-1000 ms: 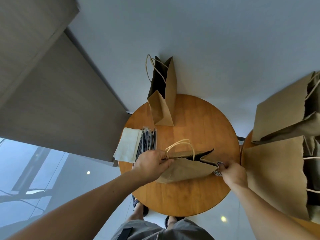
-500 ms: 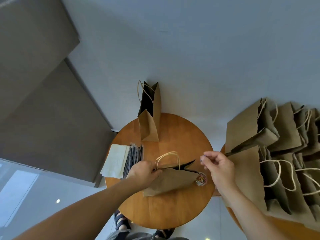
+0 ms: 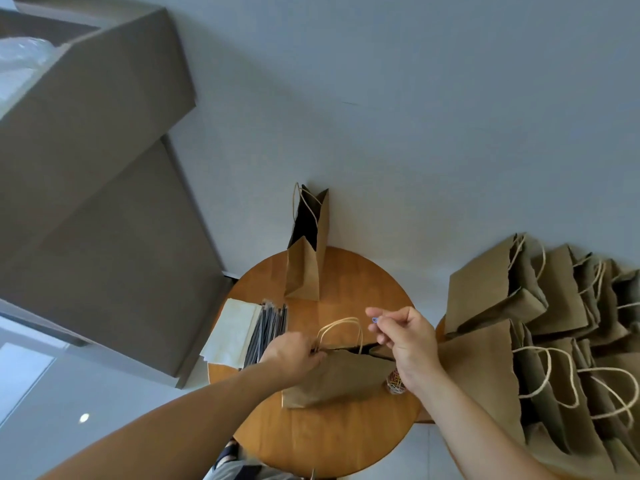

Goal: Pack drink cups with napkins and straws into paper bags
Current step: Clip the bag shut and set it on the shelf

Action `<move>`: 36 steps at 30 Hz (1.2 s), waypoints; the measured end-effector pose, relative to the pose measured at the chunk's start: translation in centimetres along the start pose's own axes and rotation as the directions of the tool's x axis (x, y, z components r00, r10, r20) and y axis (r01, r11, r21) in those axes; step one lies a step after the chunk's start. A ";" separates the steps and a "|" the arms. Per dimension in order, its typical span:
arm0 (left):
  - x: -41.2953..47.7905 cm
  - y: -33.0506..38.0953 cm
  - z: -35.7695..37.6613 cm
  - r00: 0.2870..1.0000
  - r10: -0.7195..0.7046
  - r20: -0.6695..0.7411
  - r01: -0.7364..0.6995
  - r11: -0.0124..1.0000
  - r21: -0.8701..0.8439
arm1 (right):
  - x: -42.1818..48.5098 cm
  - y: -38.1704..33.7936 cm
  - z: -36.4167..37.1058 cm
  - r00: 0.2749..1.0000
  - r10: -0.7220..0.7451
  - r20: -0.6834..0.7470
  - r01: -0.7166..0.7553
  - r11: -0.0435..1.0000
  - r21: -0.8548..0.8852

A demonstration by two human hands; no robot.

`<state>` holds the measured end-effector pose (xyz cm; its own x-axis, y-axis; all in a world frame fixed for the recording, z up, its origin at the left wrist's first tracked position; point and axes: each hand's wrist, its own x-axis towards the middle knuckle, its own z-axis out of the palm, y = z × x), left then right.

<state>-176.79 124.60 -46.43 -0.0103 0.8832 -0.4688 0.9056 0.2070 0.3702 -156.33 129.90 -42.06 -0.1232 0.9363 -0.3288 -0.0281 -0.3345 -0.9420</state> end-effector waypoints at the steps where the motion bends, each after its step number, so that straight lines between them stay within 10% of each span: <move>1: 0.1 0.0 0.0 1.000 0.003 -0.001 -0.003 1.000 -0.001 | 0.1 0.0 0.1 1.000 -0.003 -0.010 0.003 1.000 0.001; 27: 1.4 -0.1 0.3 0.999 0.021 -0.043 -0.023 0.998 -0.057 | -1.7 1.4 -0.4 0.999 -0.028 0.041 0.032 0.993 -0.112; 36: 0.5 -0.1 1.9 0.962 0.199 -0.187 -0.165 0.969 0.182 | -1.8 3.8 1.4 0.967 -0.117 0.228 0.222 0.827 -0.516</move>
<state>-176.10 124.22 -48.21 0.0909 0.9695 -0.2274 0.9568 -0.0217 0.2900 -157.63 126.79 -44.91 -0.3418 0.9199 -0.1925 0.4618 -0.0140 -0.8869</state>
